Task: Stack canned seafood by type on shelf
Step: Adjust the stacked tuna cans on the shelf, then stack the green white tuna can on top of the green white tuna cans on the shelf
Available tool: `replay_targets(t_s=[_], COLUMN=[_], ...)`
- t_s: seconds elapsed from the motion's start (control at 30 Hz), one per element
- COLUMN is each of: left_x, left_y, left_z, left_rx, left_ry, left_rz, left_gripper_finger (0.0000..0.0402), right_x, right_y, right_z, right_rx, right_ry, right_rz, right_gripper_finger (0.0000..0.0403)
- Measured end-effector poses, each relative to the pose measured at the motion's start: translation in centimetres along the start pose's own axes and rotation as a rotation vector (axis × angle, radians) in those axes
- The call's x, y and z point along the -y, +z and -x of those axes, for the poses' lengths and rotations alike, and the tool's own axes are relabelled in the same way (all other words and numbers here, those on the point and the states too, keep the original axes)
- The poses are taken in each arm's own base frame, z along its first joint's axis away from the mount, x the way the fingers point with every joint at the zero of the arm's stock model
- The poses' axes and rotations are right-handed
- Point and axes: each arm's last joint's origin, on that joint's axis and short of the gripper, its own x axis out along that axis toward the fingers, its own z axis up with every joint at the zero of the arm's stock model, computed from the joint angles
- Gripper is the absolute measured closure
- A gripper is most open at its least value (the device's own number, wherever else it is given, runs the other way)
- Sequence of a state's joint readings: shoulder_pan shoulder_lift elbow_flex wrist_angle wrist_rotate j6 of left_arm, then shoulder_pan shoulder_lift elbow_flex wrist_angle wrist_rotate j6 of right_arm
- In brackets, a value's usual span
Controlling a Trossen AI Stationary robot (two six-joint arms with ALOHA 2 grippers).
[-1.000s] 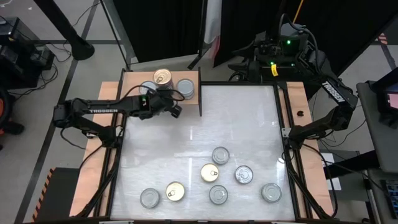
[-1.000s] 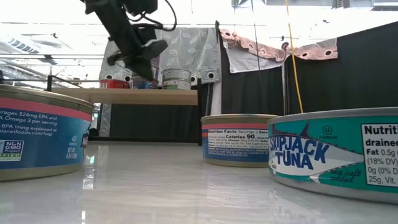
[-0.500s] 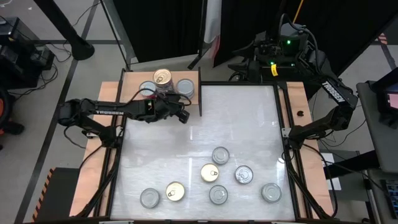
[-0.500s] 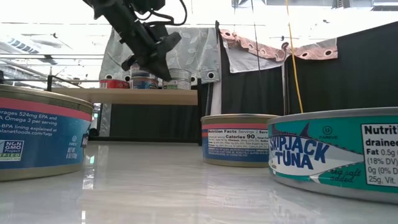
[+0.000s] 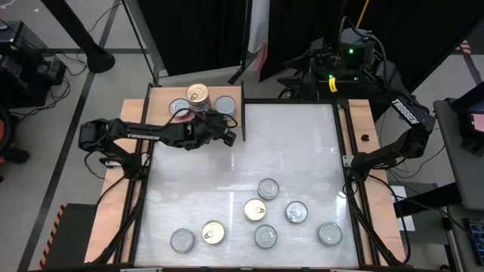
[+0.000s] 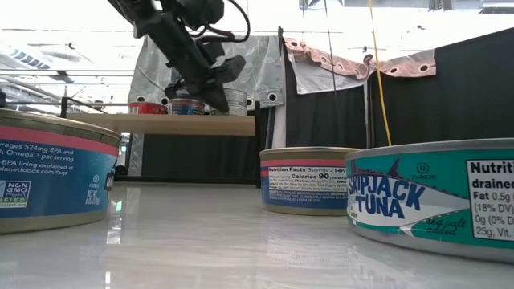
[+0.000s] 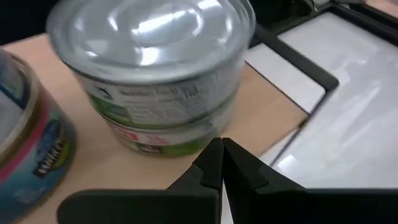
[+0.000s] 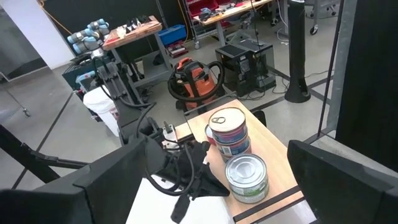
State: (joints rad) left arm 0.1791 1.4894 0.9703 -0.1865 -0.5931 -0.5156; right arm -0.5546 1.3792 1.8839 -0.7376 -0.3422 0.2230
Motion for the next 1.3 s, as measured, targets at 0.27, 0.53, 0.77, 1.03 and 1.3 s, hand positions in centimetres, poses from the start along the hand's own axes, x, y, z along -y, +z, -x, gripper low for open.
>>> replay_targets(t_s=[0.27,0.53,0.77,1.03,1.3], left_x=[0.1,0.7,0.5,-1.2,-1.2], left_y=[0.1,1.6,5.9,6.2,2.4], left_z=[-1.4,0.8,8.3,14.9,19.1], left_rx=[0.039,0.045,-0.069,-0.328,-0.585], left_ry=[0.01,-0.093,-0.437,-0.709,-0.708], left_rz=[0.031,0.047,0.034,0.064,-0.065], left_gripper_finger=[0.0392,0.0393,0.0397,0.0397,0.0397], right_x=[0.0,0.0,0.3,0.1,-3.6], right_y=[0.0,0.0,-1.3,-6.2,-15.5], right_z=[0.0,0.0,0.2,-0.8,-2.8], right_rx=[0.0,-0.003,-0.125,-0.503,-0.785], right_ry=[0.0,0.0,-0.03,-0.03,0.069], right_rz=[0.007,0.001,-0.044,-0.169,-0.296], right_gripper_finger=[0.0023,0.0023,0.0023,0.0023,0.0029])
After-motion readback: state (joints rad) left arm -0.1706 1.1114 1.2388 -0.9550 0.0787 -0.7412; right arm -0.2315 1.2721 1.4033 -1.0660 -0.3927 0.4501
